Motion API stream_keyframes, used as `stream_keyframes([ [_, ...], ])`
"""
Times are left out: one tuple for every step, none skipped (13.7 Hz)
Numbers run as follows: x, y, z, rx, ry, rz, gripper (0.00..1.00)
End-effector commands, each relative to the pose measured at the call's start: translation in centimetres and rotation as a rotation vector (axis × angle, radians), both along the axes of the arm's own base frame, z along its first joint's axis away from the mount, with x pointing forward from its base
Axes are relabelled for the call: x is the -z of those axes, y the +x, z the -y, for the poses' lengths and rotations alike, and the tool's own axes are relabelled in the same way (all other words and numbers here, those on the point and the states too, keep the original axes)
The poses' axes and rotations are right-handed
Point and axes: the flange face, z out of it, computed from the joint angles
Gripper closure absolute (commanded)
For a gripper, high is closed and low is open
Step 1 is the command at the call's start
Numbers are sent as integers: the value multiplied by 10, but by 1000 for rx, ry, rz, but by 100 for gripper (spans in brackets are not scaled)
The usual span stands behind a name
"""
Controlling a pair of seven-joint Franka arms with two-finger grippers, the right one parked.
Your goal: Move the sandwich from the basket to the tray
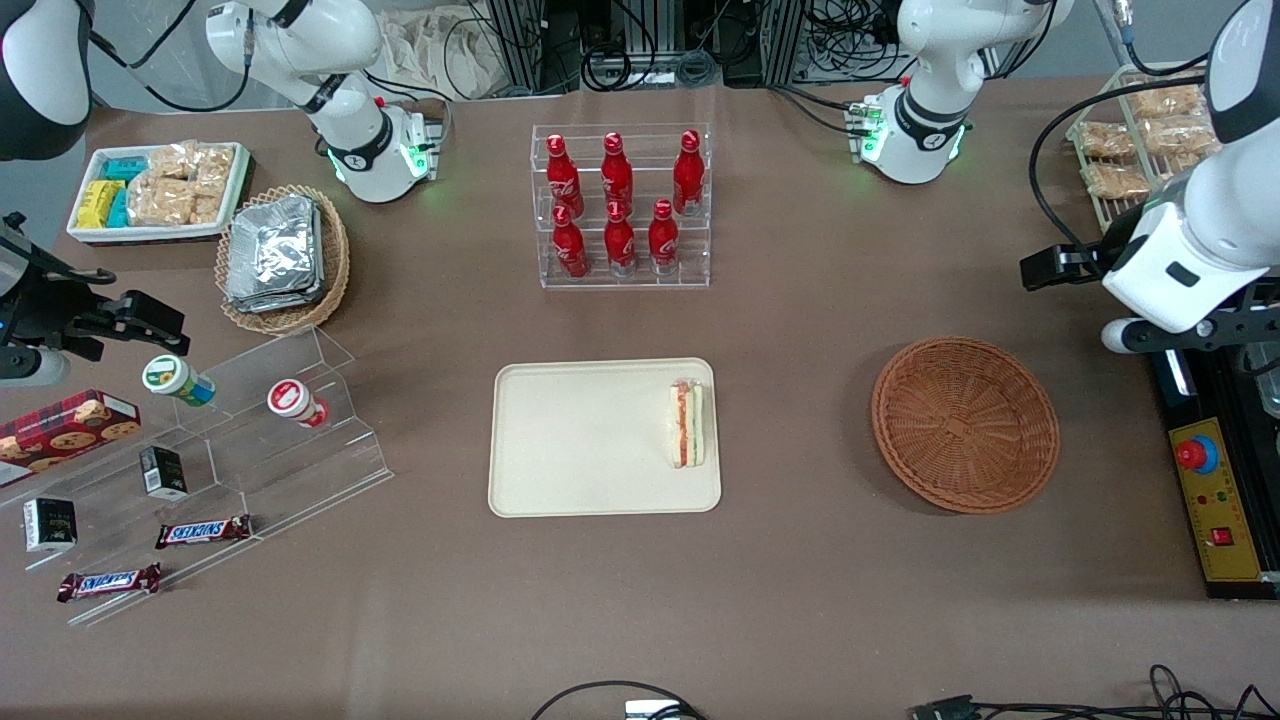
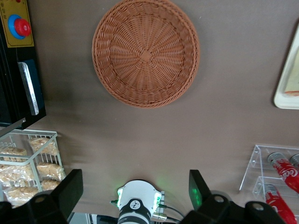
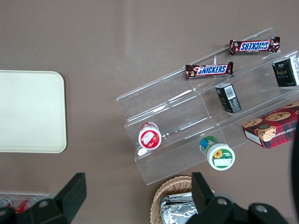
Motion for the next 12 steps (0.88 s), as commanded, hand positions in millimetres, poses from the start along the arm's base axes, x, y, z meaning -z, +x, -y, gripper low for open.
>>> stream_keyframes([
  [8, -4, -3, 50, 12, -26, 0],
  [11, -6, -2, 65, 7, -36, 0],
  [10, -9, -3, 64, 11, -38, 0],
  [14, -12, -2, 66, 18, -48, 0],
  [15, -17, -2, 66, 25, -45, 0],
  [18, -19, -8, 55, 27, -49, 0],
  [16, -19, -13, 46, 16, -42, 0],
  [13, -21, -12, 46, 16, -34, 0],
  [9, -23, -11, 46, 19, -16, 0],
  [10, -25, -15, 36, 29, 8, 0],
  [6, -24, -15, 31, 25, 51, 0],
  [3, -20, -25, 4, -2, 89, 0],
])
